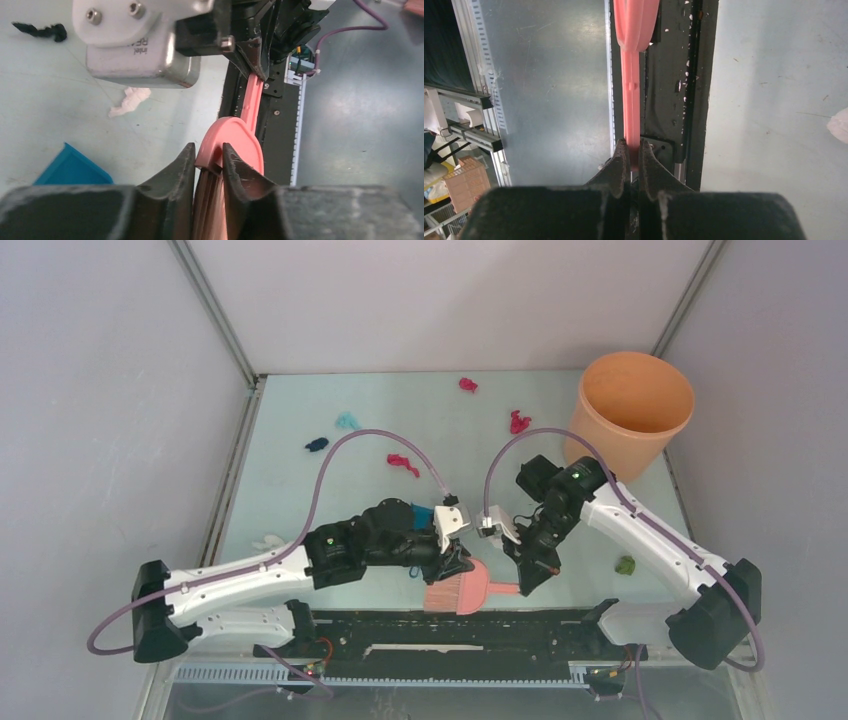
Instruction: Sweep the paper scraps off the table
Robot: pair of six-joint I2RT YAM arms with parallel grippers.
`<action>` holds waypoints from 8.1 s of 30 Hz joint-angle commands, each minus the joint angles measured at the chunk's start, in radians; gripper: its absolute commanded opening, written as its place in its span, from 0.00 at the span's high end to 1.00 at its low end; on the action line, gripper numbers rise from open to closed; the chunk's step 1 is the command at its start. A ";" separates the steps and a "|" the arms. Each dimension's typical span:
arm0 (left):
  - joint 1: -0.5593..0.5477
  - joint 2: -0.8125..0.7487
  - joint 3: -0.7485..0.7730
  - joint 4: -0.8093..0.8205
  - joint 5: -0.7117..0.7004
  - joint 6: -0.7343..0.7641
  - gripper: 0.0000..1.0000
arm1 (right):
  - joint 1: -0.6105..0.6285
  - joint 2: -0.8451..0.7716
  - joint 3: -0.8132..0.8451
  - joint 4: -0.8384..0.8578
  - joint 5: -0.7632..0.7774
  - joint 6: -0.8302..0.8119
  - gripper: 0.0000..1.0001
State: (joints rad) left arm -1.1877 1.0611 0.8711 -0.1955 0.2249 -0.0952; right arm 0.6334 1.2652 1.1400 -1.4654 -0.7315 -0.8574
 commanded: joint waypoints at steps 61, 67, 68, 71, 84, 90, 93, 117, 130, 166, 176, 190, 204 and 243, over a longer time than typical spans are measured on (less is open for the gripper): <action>0.159 -0.300 -0.636 0.925 -0.041 -0.732 1.00 | -0.281 -0.127 -0.109 0.333 -0.480 0.230 0.54; 0.161 -0.271 -0.641 0.956 -0.028 -0.744 1.00 | -0.281 -0.127 -0.108 0.341 -0.483 0.236 0.58; 0.161 -0.267 -0.640 0.959 -0.025 -0.745 1.00 | -0.282 -0.127 -0.109 0.345 -0.483 0.239 0.58; 0.161 -0.258 -0.641 0.971 -0.019 -0.747 1.00 | -0.286 -0.126 -0.108 0.358 -0.485 0.253 0.59; 0.166 -0.236 -0.642 0.991 -0.020 -0.754 1.00 | -0.288 -0.109 -0.108 0.351 -0.477 0.229 0.97; 0.174 -0.282 -0.538 0.635 -0.113 -0.610 0.45 | -0.364 -0.102 -0.107 0.417 -0.353 0.282 1.00; 0.174 -0.353 -0.479 0.385 -0.254 -0.543 0.31 | -0.458 -0.100 -0.088 0.453 -0.287 0.297 1.00; -0.046 0.104 -0.334 -0.020 -0.788 -0.501 0.31 | -0.512 -0.173 -0.033 0.554 0.047 0.508 1.00; -0.046 0.194 -0.334 0.065 -0.756 -0.471 0.42 | -0.512 -0.174 -0.033 0.539 0.059 0.522 1.00; -0.162 0.089 -0.072 -0.272 -0.604 -0.418 1.00 | -0.556 -0.310 0.165 0.171 0.854 0.283 1.00; -0.210 0.267 0.032 -0.311 -0.479 -0.335 1.00 | -0.661 -0.364 0.084 0.210 1.087 0.169 1.00; -0.231 0.369 0.100 -0.419 -0.362 -0.294 1.00 | -0.870 -0.264 -0.090 0.329 0.876 0.198 1.00; -0.230 0.555 0.238 -0.472 -0.333 -0.266 1.00 | -0.510 -0.161 0.025 0.161 0.396 0.441 1.00; -0.258 0.156 0.182 -0.048 -0.270 -0.048 0.32 | -0.112 -0.101 0.249 -0.099 -0.142 0.143 1.00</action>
State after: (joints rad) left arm -1.4380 1.1473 1.0306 -0.3115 -0.1551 -0.2119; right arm 0.4801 1.1530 1.3567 -1.5536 -0.7628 -0.7177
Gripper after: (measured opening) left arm 0.716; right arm 0.066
